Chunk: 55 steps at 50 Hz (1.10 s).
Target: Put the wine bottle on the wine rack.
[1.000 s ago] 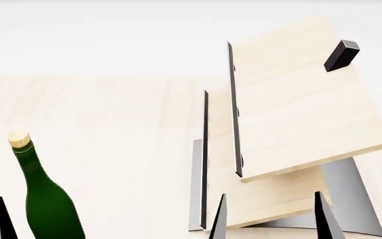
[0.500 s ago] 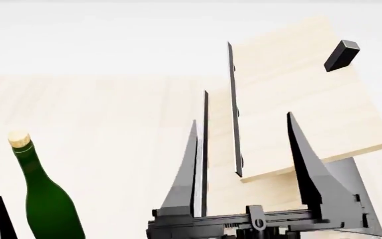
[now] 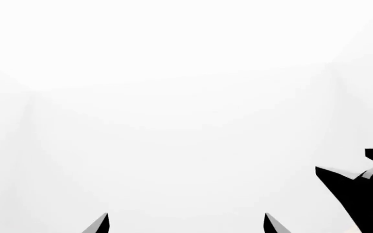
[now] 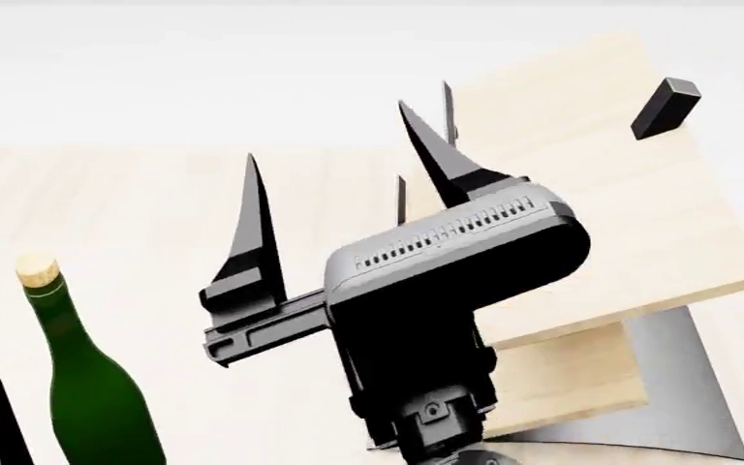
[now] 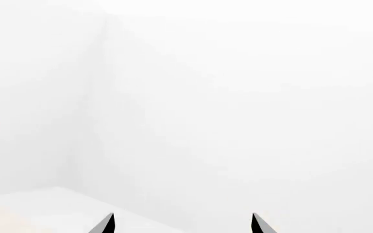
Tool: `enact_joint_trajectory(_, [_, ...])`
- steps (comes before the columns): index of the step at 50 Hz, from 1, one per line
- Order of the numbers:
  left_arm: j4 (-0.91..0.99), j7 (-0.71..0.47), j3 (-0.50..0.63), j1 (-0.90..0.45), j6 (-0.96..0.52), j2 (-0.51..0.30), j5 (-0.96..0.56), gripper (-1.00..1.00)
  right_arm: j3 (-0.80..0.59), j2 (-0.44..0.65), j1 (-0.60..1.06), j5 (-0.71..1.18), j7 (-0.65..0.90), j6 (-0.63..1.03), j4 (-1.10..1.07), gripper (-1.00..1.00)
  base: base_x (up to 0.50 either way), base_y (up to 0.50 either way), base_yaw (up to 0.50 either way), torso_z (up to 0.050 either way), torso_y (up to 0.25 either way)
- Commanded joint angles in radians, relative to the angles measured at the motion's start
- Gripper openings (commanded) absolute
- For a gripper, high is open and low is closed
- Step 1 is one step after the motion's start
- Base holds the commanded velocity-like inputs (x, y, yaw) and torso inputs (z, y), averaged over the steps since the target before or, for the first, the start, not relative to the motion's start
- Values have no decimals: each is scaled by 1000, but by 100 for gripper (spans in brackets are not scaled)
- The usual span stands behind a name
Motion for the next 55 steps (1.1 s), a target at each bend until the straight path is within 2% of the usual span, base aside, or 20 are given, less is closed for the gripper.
enact_joint_trajectory(1, [-5,-3,1,-3,3,-2,-3,100,45,-49,95,129,-72,64,78,100,0,0,0,0,0])
enact_joint_trajectory(5, [-1,-5,-2,-3,0,-4,-4,100,55,-56,138,184,-89,149,106,100,0,0,0,0,0])
enact_joint_trajectory(8, [-2,-6,-3,-3,1,-4,-5,100,33,-55,157,132,-104,67,157,100,0,0,0,0,0])
enact_joint_trajectory(9, [-2,-6,-3,-2,1,-5,-5,100,33,-56,179,148,-103,119,172,100,0,0,0,0,0])
enact_joint_trajectory(11, [0,-7,-2,-2,1,-5,-3,100,2,-44,203,103,-124,69,220,100,0,0,0,0,0])
enact_joint_trajectory(15, [-1,-8,-5,-2,2,-7,-7,100,49,-58,239,195,-172,119,278,100,0,0,0,0,0])
enact_joint_trajectory(22, [-4,-9,-2,-3,4,-7,-6,100,25,-51,295,185,-214,111,353,100,0,0,0,0,0])
enact_joint_trajectory(27, [-4,-10,0,-2,4,-8,-4,100,79,-74,331,285,-237,194,403,100,0,0,0,0,0])
enact_joint_trajectory(30, [-5,-10,1,-3,5,-8,-5,100,106,-77,353,373,-254,295,399,100,0,0,0,0,0])
enact_joint_trajectory(43, [-7,-12,4,-5,4,-9,-6,100,108,-71,401,510,-321,421,385,100,0,0,0,0,0])
enact_joint_trajectory(55, [-6,-14,7,-4,4,-10,-6,100,91,-69,423,544,-360,431,387,100,0,0,0,0,0])
